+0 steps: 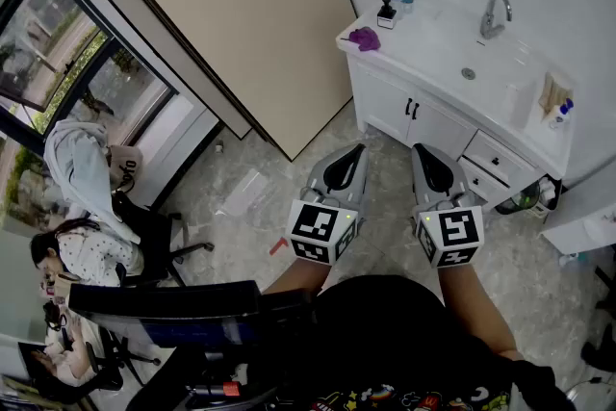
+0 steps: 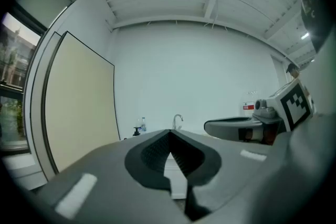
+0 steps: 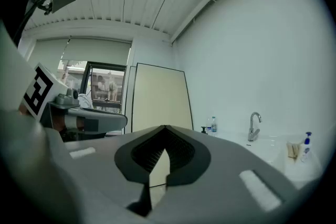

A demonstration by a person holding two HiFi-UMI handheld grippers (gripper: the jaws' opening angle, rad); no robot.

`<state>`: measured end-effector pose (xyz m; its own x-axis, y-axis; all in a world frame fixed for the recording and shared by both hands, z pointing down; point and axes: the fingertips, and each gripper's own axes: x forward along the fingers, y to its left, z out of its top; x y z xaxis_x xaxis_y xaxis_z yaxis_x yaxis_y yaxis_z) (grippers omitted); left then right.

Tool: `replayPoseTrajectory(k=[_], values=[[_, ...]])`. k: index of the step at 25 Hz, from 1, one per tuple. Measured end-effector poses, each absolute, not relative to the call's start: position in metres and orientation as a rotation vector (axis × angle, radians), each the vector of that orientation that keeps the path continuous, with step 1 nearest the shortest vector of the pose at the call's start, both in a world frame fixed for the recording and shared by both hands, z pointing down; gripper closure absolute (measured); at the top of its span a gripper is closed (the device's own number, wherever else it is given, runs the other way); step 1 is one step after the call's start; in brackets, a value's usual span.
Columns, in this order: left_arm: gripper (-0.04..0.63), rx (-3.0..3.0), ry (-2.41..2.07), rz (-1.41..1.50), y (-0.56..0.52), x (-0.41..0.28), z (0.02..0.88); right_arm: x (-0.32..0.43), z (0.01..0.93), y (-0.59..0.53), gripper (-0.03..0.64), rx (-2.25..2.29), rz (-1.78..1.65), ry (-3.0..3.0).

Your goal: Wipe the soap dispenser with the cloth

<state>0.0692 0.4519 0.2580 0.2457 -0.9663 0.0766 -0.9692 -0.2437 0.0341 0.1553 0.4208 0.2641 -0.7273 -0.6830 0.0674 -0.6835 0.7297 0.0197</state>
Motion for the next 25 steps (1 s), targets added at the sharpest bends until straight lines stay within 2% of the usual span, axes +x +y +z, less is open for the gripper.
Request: replayPoseTrajectory(k=[7,18,25], values=[[0.595,2.392,-1.910,0.053,0.443,0.059,0.261,0.159,0.266,0.412,0.594,1.149,0.007,-2.854],[0.595,2.333,-1.920,0.062,0.392,0.086,0.299,0.187,0.305,0.356,0.594,1.089,0.046,-2.839],[0.595,2.298,-1.892,0.120,0.299,0.025,0.346,0.130,0.348,0.262,0.592,1.067,0.126,-2.803]])
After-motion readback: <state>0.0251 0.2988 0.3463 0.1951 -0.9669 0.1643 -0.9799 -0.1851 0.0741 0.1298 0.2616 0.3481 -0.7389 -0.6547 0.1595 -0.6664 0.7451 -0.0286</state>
